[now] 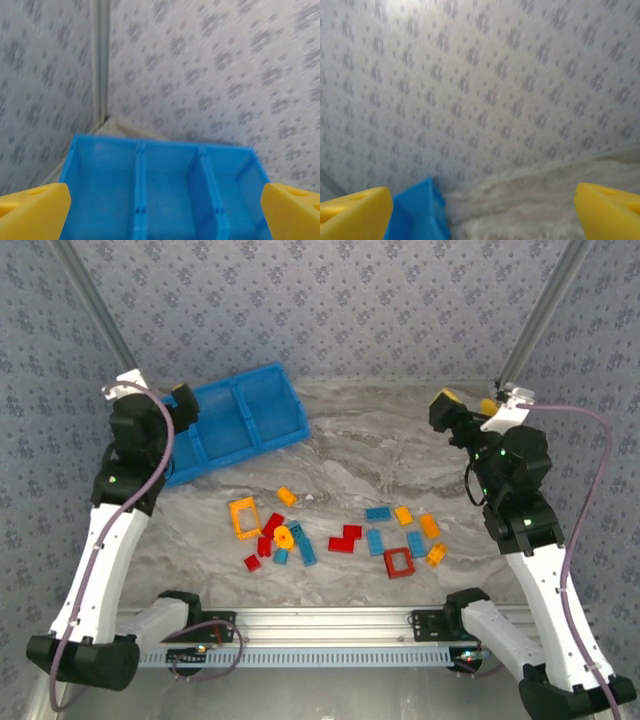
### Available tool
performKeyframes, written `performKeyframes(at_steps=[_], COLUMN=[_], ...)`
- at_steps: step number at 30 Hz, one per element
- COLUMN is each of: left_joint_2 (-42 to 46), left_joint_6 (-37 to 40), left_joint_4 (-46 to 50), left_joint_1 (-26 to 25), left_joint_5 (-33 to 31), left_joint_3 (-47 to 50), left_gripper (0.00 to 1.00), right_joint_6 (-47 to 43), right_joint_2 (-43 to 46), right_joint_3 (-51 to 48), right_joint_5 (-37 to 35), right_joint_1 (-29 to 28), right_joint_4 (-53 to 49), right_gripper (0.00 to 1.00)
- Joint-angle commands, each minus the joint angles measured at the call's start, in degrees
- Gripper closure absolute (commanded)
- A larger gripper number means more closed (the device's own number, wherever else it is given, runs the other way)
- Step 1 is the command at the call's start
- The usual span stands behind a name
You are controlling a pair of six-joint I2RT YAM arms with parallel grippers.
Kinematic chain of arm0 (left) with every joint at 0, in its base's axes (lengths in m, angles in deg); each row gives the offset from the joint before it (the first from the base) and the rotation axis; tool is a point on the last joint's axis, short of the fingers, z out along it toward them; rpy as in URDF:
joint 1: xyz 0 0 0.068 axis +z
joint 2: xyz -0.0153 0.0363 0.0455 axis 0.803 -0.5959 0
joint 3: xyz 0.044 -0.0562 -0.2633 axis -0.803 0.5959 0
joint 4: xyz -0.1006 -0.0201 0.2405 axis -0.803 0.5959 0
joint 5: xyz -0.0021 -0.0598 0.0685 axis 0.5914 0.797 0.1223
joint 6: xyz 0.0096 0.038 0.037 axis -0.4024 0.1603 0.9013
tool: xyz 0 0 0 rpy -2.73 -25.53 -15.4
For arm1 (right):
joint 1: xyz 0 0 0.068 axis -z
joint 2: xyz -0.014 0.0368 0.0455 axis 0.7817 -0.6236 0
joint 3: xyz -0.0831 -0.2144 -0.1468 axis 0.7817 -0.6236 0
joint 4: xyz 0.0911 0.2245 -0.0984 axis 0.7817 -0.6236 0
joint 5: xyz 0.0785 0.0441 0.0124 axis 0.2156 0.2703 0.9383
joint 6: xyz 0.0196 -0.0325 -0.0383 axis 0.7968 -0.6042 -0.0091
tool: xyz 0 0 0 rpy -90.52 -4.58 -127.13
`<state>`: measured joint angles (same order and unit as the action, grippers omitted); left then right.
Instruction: Sort the legos into containers by color
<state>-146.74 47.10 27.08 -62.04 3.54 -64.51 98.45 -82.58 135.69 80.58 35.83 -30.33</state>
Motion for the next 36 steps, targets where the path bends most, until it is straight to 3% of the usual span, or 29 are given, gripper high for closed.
performKeyframes(at_steps=[1,4,8,13,18,25,32,36], left_joint_2=[-6.7,-14.11,-24.39,-34.58,-43.77,-52.72,-57.4,-56.9], left_joint_6=[-5.75,-4.43,-4.99,-3.07,-0.17,3.33,6.26,7.36], left_joint_4=[18.94,23.5,25.69,24.52,22.41,20.51,22.27,20.98], left_joint_1=[3.31,4.87,9.49,12.35,13.49,13.47,13.46,13.24], left_joint_5=[8.48,8.94,15.28,13.88,18.65,18.47,19.13,20.55], left_joint_3=[-4.96,-10.04,-15.48,-20.31,-25.1,-29.42,-33.4,-32.41], left_gripper=[0.04,0.09,0.25,0.26,0.26,0.31,0.49,0.66], right_joint_6=[4.59,2.79,-0.28,-2.84,-2.4,-2.15,-1.42,-1.5], right_joint_2=[-4.22,-6.48,-9.57,-15.2,-18.72,-22.14,-23.0,-23.01], right_joint_3=[2.56,2.63,2.05,1.88,1.17,2.66,2.66,2.36], right_joint_5=[0.86,-1.62,-0.78,0.93,3.69,4.99,4.5,3.98], right_joint_1=[-7.59,-16.57,-27.06,-35.8,-38.64,-39.76,-39.78,-39.78], right_joint_4=[-15.11,-14.37,-7.8,-1.21,2.89,3.79,2.65,2.25], right_gripper=[0.1,0.1,0.08,0.07,0.07,0.08,0.09,0.09])
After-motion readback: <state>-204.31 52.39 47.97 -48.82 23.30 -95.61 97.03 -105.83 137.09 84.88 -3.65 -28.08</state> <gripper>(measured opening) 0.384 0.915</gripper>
